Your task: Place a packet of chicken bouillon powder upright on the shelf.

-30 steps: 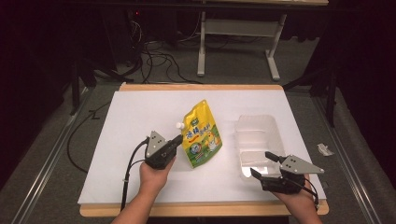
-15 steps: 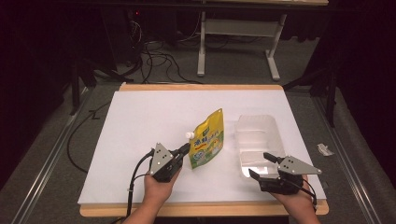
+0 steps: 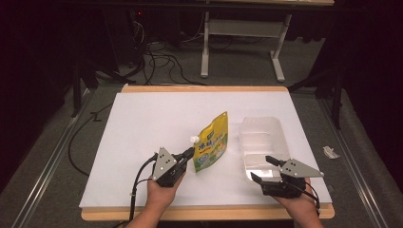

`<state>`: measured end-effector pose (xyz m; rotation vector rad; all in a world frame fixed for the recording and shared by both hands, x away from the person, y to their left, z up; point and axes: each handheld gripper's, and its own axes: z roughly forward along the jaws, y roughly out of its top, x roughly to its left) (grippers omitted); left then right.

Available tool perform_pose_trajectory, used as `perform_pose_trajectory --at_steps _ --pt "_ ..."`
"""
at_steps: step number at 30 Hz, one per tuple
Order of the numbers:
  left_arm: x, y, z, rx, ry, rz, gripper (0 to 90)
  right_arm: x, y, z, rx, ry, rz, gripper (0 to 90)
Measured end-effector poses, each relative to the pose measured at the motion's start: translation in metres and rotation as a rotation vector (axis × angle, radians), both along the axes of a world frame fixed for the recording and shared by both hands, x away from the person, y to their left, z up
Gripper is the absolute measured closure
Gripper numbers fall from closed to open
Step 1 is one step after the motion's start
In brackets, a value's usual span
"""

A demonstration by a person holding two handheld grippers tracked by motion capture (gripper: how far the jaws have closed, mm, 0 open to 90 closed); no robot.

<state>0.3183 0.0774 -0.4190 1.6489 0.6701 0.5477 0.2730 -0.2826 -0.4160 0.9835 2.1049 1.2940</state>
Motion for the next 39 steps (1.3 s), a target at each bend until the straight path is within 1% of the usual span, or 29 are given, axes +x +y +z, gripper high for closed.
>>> perform_pose_trajectory --at_steps 4,5,6,7,8,9,10,11,13,14,15,16,17,18,19,20,21,23,24,25,26,28,29,30,31,32,34,35,39 --pt "-0.004 -0.001 0.000 0.010 -0.007 -0.011 90.0 0.008 0.008 0.014 0.059 0.005 0.023 20.2" --pt "-0.005 -0.001 0.000 0.013 -0.011 -0.016 90.0 0.013 0.011 0.019 0.074 0.011 0.028 19.3" --pt "-0.006 -0.001 0.000 0.018 -0.016 -0.020 90.0 0.022 0.019 0.027 0.087 0.015 0.039 17.7" --pt "-0.007 -0.001 0.000 0.023 -0.020 -0.025 90.0 0.022 0.019 0.027 0.087 0.015 0.039 17.7" --pt "-0.008 -0.001 0.000 0.023 -0.022 -0.030 90.0 0.028 0.023 0.030 0.083 0.007 0.043 16.8" --pt "-0.009 -0.001 0.000 0.027 -0.024 -0.035 90.0 0.032 0.026 0.033 0.085 0.010 0.042 15.8" --pt "-0.011 -0.001 0.000 0.033 -0.026 -0.040 90.0 0.040 0.031 0.036 0.083 0.006 0.045 15.3" --pt "-0.011 -0.001 0.000 0.038 -0.029 -0.042 90.0 0.048 0.036 0.038 0.083 0.018 0.052 14.7" --pt "-0.012 0.000 0.000 0.044 -0.031 -0.050 90.0 0.058 0.043 0.040 0.070 0.022 0.064 13.3" --pt "-0.012 0.001 0.000 0.045 -0.031 -0.055 90.0 0.068 0.051 0.042 0.063 0.036 0.068 12.4" --pt "-0.013 0.001 0.000 0.047 -0.031 -0.059 90.0 0.068 0.051 0.042 0.063 0.036 0.068 12.4" --pt "-0.013 0.001 0.000 0.051 -0.033 -0.063 90.0 0.072 0.054 0.043 0.054 0.040 0.067 12.4" --pt "-0.014 0.001 0.000 0.051 -0.033 -0.067 90.0 0.077 0.057 0.044 0.048 0.038 0.072 12.3" --pt "-0.014 0.001 0.000 0.052 -0.034 -0.068 90.0 0.086 0.062 0.046 0.041 0.044 0.075 12.1" --pt "-0.014 0.001 0.000 0.055 -0.035 -0.070 90.0 0.086 0.062 0.046 0.041 0.044 0.075 12.1" --pt "-0.014 0.001 0.000 0.056 -0.036 -0.070 90.0 0.095 0.066 0.047 0.046 0.053 0.085 12.3" --pt "-0.014 0.001 0.000 0.056 -0.037 -0.069 90.0 0.095 0.066 0.047 0.046 0.053 0.085 12.3" --pt "-0.013 0.002 0.000 0.056 -0.036 -0.068 90.0 0.103 0.070 0.046 0.041 0.060 0.097 12.9" --pt "-0.013 0.002 0.000 0.058 -0.035 -0.070 90.0 0.109 0.072 0.045 0.043 0.072 0.113 14.5" --pt "-0.013 0.003 0.000 0.057 -0.036 -0.069 90.0 0.109 0.072 0.045 0.043 0.072 0.113 14.5" --pt "-0.012 0.003 0.000 0.055 -0.035 -0.071 90.0 0.112 0.073 0.044 0.047 0.073 0.122 15.2" --pt "-0.012 0.004 -0.001 0.052 -0.032 -0.071 90.0 0.117 0.076 0.042 0.047 0.091 0.157 16.2" --pt "-0.011 0.004 -0.001 0.050 -0.032 -0.069 90.0 0.119 0.077 0.042 0.046 0.094 0.176 17.9" --pt "-0.010 0.005 -0.001 0.048 -0.029 -0.066 90.0 0.120 0.078 0.041 0.048 0.103 0.191 21.6" --pt "-0.010 0.005 -0.001 0.047 -0.028 -0.063 90.0 0.121 0.079 0.040 0.048 0.099 0.213 27.8" --pt "-0.009 0.005 -0.001 0.046 -0.028 -0.060 90.0 0.120 0.080 0.040 0.046 0.092 0.218 29.0" --pt "-0.007 0.008 -0.001 0.042 -0.025 -0.049 90.0 0.117 0.080 0.040 0.024 0.077 0.204 40.8" --pt "-0.006 0.009 0.000 0.037 -0.020 -0.040 90.0 0.116 0.079 0.041 0.016 0.063 0.205 48.7" --pt "0.001 0.016 0.001 0.006 -0.008 -0.004 90.0 0.110 0.072 0.043 0.027 0.045 0.202 69.3"
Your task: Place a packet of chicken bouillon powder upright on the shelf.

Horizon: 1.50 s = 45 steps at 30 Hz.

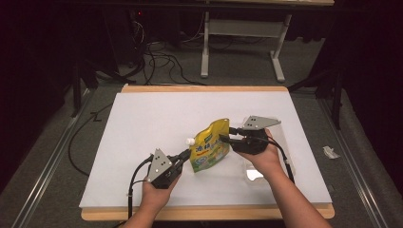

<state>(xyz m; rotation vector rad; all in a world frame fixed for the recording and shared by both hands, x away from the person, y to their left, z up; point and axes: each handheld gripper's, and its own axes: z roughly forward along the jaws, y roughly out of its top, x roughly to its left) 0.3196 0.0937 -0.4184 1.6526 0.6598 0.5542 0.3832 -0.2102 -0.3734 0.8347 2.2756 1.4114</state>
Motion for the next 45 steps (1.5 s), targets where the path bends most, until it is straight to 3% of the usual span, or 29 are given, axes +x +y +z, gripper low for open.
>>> perform_pose_trajectory --at_steps 2,4,7,14,20,25,28,32,36,45 --pt "0.002 0.004 0.002 -0.013 0.000 0.017 90.0 -0.005 -0.005 0.002 0.007 -0.017 -0.003 83.4" --pt "0.004 0.007 0.004 -0.027 -0.001 0.023 90.0 -0.011 -0.008 0.003 0.024 -0.018 0.009 89.8" --pt "0.003 0.009 0.007 -0.046 -0.009 0.025 90.0 -0.022 -0.007 0.006 0.005 -0.039 0.010 90.0" --pt "0.001 0.014 0.012 -0.055 -0.024 0.022 90.0 -0.053 -0.007 0.015 0.032 -0.080 0.030 90.0" --pt "-0.001 0.015 0.010 -0.025 -0.010 0.016 90.0 -0.074 -0.003 0.003 0.045 -0.082 0.036 90.0" --pt "0.001 0.013 0.005 -0.001 0.020 0.013 90.0 -0.080 -0.003 -0.014 0.076 -0.044 0.041 90.0" --pt "0.003 0.014 0.003 -0.007 0.035 0.019 90.0 -0.082 -0.001 -0.018 0.073 -0.034 0.055 87.2" --pt "0.004 0.015 0.002 -0.009 0.038 0.017 90.0 -0.083 0.005 -0.021 0.074 -0.024 0.054 75.2" --pt "0.003 0.016 0.002 -0.010 0.042 0.017 90.0 -0.079 0.014 -0.025 0.086 0.033 0.049 62.6" --pt "0.002 0.020 0.003 -0.011 0.060 0.019 90.0 -0.077 0.030 -0.030 0.062 0.053 -0.001 62.1"
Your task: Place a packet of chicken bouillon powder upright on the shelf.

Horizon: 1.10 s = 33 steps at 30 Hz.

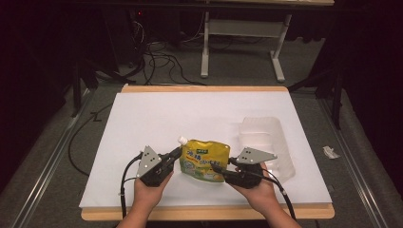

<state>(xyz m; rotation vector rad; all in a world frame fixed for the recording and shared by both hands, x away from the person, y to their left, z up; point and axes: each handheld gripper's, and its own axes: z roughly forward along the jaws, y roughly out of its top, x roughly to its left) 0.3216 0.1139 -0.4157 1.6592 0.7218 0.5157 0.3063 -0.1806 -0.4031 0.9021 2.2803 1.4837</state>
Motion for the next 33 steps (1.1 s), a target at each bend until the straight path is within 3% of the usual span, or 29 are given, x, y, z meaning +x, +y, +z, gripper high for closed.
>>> perform_pose_trajectory --at_steps 11,16,19,29,33 --pt "-0.001 0.003 -0.001 -0.004 0.012 -0.001 88.7 0.002 0.011 -0.009 -0.020 0.009 0.031 73.8" --pt "-0.001 0.003 0.000 -0.001 0.015 -0.001 86.4 0.000 0.015 -0.010 -0.030 0.010 0.038 85.5" --pt "0.000 0.003 -0.001 0.004 0.024 0.004 83.5 0.000 0.015 -0.010 -0.033 0.003 0.033 86.9" --pt "0.003 0.005 -0.004 0.053 0.057 0.020 71.0 -0.003 0.017 -0.010 -0.007 0.002 0.009 87.9" --pt "-0.003 0.014 -0.011 0.103 0.079 0.024 68.1 -0.004 0.016 -0.009 -0.005 -0.002 0.012 88.2"
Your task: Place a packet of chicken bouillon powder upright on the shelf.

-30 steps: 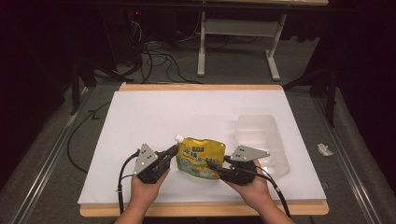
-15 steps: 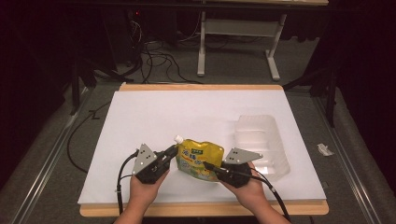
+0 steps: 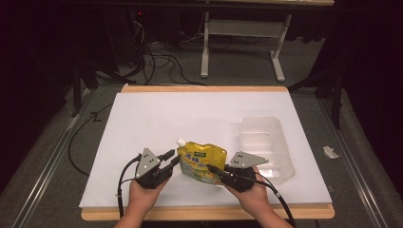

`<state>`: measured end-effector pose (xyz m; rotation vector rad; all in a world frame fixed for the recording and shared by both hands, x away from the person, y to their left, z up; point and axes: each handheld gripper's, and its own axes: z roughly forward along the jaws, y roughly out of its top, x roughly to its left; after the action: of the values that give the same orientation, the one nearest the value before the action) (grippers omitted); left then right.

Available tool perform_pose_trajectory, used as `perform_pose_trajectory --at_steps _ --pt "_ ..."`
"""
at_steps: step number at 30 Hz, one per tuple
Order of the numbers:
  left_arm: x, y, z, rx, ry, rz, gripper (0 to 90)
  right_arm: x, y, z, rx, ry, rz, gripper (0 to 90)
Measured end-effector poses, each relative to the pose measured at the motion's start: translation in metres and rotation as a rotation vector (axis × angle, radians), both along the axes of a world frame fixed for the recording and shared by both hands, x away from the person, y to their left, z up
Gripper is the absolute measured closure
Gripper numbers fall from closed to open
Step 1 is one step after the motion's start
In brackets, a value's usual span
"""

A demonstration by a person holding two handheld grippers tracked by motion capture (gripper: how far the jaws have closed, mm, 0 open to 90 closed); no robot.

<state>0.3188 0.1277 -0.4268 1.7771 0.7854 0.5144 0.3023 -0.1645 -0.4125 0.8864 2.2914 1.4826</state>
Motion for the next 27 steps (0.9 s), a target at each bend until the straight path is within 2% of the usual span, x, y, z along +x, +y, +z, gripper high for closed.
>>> perform_pose_trajectory --at_steps 6,9,17,21,25,27 --pt "0.000 0.015 -0.001 -0.027 0.024 0.053 60.8 -0.001 -0.003 0.004 0.021 -0.009 0.009 89.6" --pt "0.002 0.017 -0.001 -0.011 0.017 0.079 57.0 -0.002 -0.003 0.006 0.026 -0.014 0.013 89.7" --pt "0.005 0.016 -0.003 -0.002 0.022 0.085 46.0 0.000 -0.011 0.016 0.035 -0.038 0.013 89.7" --pt "0.006 0.016 -0.004 0.005 0.018 0.085 41.7 0.004 -0.017 0.022 0.011 -0.051 0.024 89.7" --pt "0.007 0.017 -0.004 0.014 0.019 0.090 39.3 0.002 -0.025 0.024 0.058 -0.067 0.029 89.8" --pt "0.008 0.016 -0.005 0.014 0.025 0.091 38.9 0.004 -0.027 0.025 0.055 -0.062 0.038 89.9"
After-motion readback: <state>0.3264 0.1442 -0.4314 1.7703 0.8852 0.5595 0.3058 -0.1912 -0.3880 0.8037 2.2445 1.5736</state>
